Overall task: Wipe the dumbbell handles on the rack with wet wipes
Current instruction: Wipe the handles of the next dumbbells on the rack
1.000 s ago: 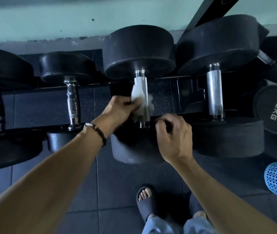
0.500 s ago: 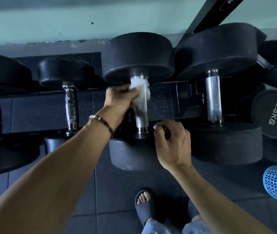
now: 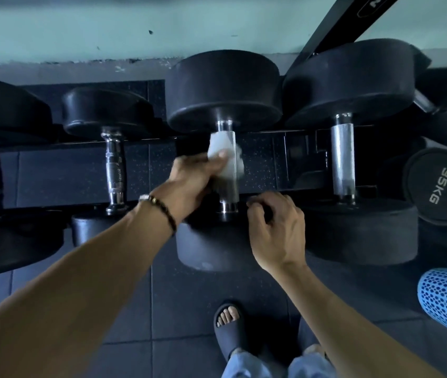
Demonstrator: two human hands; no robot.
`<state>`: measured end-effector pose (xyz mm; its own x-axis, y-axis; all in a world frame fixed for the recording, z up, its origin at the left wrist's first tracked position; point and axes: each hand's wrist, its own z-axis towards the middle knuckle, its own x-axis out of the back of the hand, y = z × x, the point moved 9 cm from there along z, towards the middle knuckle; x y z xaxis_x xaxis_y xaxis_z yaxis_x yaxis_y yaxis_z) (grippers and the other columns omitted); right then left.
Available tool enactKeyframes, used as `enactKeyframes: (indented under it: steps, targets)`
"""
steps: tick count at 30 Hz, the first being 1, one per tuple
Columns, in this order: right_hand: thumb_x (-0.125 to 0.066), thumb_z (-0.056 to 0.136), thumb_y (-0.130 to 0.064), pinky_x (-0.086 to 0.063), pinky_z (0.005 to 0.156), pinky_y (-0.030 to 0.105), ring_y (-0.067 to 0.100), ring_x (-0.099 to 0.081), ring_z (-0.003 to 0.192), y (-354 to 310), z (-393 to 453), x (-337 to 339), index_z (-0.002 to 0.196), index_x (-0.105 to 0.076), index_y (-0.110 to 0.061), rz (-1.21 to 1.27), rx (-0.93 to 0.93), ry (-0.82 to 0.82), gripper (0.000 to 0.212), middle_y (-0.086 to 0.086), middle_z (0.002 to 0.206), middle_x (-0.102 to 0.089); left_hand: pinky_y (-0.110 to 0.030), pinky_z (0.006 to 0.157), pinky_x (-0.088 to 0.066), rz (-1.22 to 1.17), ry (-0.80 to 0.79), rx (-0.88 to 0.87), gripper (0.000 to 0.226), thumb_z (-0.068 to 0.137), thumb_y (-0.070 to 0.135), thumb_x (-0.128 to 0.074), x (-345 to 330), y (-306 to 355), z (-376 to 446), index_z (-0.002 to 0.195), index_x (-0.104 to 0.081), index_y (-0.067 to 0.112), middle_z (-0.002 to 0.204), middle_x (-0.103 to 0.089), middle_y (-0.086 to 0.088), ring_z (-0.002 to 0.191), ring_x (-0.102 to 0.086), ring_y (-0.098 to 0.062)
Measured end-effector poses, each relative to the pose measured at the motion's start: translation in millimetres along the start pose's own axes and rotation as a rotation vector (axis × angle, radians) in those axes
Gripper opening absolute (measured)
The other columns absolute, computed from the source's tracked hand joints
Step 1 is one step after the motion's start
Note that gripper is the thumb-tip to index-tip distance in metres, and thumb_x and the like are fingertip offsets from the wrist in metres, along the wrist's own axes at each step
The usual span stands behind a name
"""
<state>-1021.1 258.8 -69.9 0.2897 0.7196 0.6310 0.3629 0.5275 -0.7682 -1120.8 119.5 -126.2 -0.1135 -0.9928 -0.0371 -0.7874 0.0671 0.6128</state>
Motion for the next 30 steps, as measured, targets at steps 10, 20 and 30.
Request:
enactKeyframes:
  steps: [10, 20, 30]
  targets:
    - [-0.034, 0.081, -0.035, -0.044, 0.073, 0.036, 0.021, -0.060, 0.080, 1.7, 1.4, -1.8, 0.075, -0.071, -0.012, -0.032, 0.011, -0.005, 0.045, -0.002, 0.078, -0.071, -0.033, 0.073, -0.060, -0.070, -0.049, -0.059, 0.035, 0.077, 0.017, -0.082, -8.0, 18.8, 12.2, 0.107, -0.072, 0.002, 0.096, -0.076, -0.010, 0.088, -0.073, -0.025]
    - [-0.031, 0.081, -0.045, -0.046, 0.078, 0.043, 0.028, -0.059, 0.084, -0.9, 1.0, -1.5, 0.075, -0.065, -0.015, -0.045, -0.038, -0.062, 0.046, 0.001, 0.080, -0.068, -0.051, 0.085, -0.059, 0.179, 0.124, -0.213, 0.017, 0.076, 0.003, -0.081, 42.3, 22.0, -64.5, 0.083, -0.074, 0.017, 0.091, -0.076, -0.008, 0.090, -0.074, -0.029]
    - [-0.056, 0.097, -0.051, -0.059, 0.085, 0.033, 0.013, -0.072, 0.092, -19.6, 10.8, 55.1, 0.102, -0.076, -0.015, 0.587, -0.229, -0.619, 0.042, 0.002, 0.098, -0.077, -0.045, 0.084, -0.059, -0.012, 0.099, -0.230, 0.035, 0.072, 0.007, -0.082, -33.5, 15.6, -138.2, 0.100, -0.064, -0.003, 0.097, -0.073, -0.018, 0.090, -0.073, -0.032]
